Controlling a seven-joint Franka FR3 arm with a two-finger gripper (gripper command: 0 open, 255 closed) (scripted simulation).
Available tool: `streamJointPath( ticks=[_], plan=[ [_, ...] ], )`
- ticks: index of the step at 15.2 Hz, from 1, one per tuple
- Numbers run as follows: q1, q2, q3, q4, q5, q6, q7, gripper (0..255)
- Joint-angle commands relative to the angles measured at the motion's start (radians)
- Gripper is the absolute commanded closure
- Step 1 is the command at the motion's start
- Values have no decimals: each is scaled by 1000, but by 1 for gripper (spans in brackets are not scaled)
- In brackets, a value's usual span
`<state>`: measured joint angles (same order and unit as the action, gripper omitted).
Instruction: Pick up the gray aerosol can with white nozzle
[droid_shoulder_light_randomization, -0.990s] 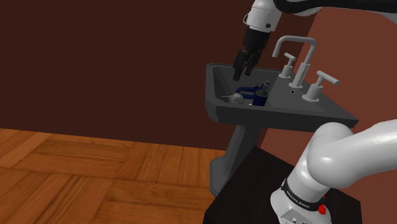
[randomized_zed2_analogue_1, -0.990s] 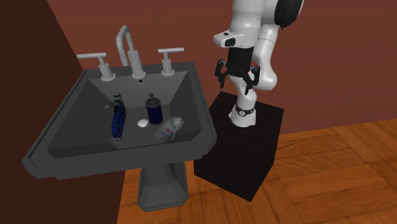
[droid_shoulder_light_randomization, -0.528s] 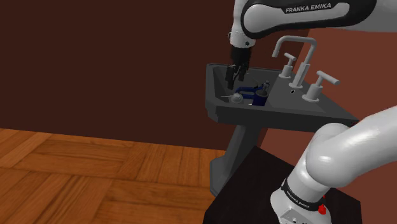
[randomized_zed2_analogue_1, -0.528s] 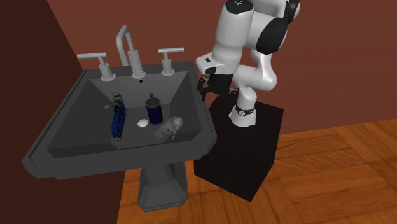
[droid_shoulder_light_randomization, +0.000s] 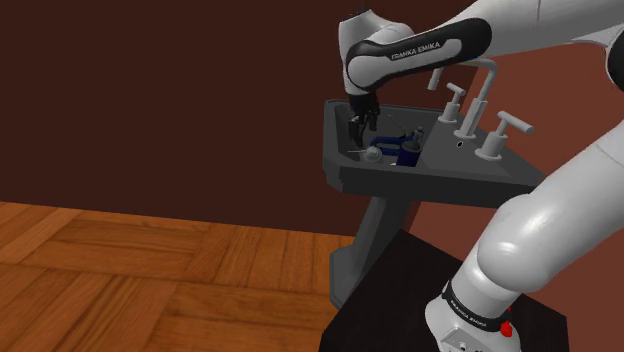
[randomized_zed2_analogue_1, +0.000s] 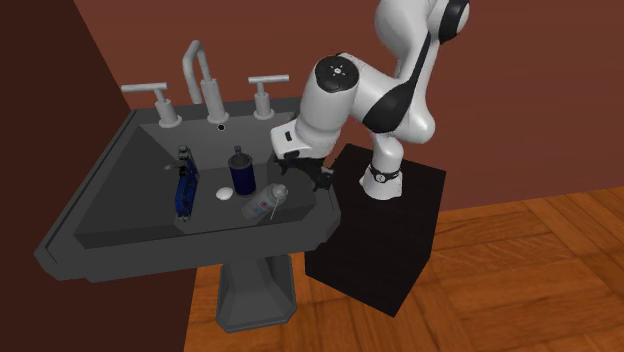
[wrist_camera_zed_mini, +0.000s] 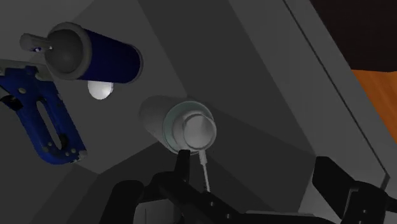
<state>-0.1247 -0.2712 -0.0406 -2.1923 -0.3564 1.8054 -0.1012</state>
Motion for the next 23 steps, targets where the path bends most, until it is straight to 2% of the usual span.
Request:
streamJointPath(
  ticks=[1,6,16,17,23],
  plan=[
    [-14,62,-2,20,-57,13,2,0],
    [-45,231,-16,103,-195,33,9,0],
    [-49,277,-22,52,-217,118,55,0],
    [-47,274,-20,47,-216,118,60,255],
    [-44,264,-17,34,-216,118,66,255]
  ],
)
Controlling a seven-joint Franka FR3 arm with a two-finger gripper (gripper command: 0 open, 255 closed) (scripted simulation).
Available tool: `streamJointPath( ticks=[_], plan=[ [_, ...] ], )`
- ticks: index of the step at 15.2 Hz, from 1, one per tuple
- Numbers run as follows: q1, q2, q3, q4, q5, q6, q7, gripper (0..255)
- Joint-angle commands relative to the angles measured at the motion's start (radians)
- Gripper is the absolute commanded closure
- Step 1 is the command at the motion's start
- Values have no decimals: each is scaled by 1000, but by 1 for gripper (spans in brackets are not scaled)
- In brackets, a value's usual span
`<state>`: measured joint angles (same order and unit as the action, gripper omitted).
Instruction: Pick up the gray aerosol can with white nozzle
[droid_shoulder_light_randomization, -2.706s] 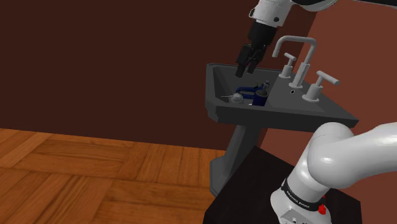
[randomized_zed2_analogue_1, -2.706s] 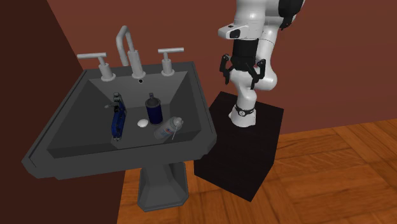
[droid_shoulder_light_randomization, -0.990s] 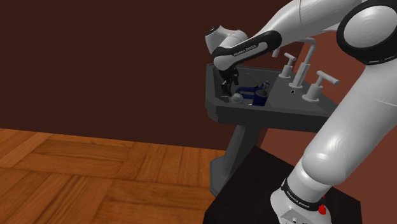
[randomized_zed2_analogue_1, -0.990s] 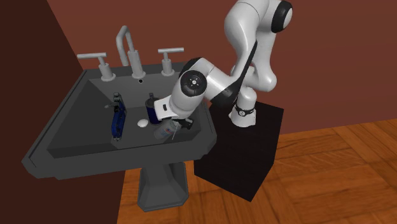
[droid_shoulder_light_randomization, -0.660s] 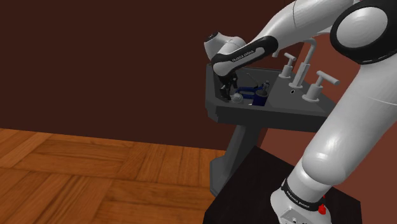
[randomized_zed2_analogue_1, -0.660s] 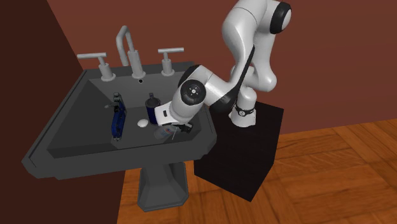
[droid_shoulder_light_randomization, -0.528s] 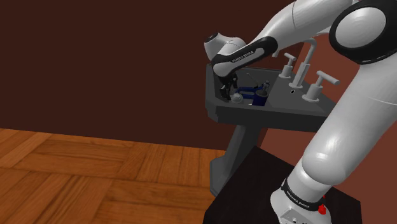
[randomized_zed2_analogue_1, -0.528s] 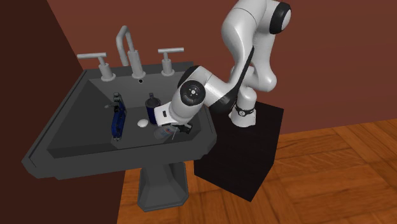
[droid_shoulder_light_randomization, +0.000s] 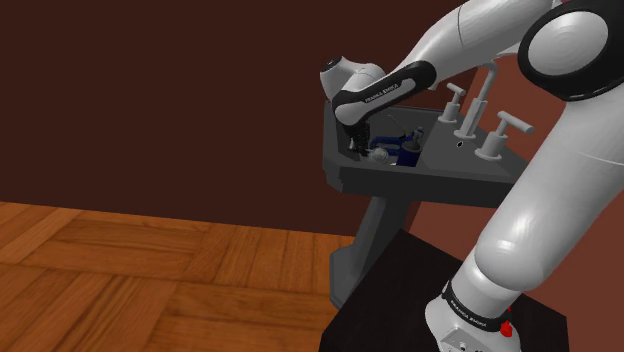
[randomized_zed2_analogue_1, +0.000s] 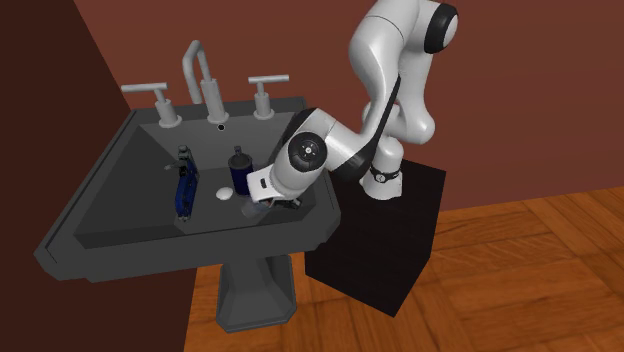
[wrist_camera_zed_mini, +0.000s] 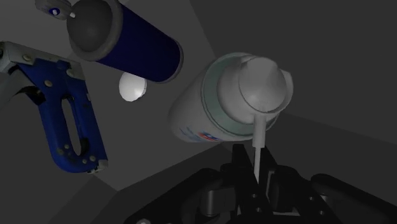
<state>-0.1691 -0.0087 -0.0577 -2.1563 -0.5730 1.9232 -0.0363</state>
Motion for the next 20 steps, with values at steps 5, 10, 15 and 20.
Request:
streamJointPath(
  ticks=[5,10,15,20],
  plan=[
    [-4,3,-4,30,5,-22,-22,255],
    [-1,-23,-1,66,15,-78,-52,255],
    [2,-43,2,108,23,-134,-81,255],
    [3,-54,4,137,28,-169,-99,255]
  ],
)
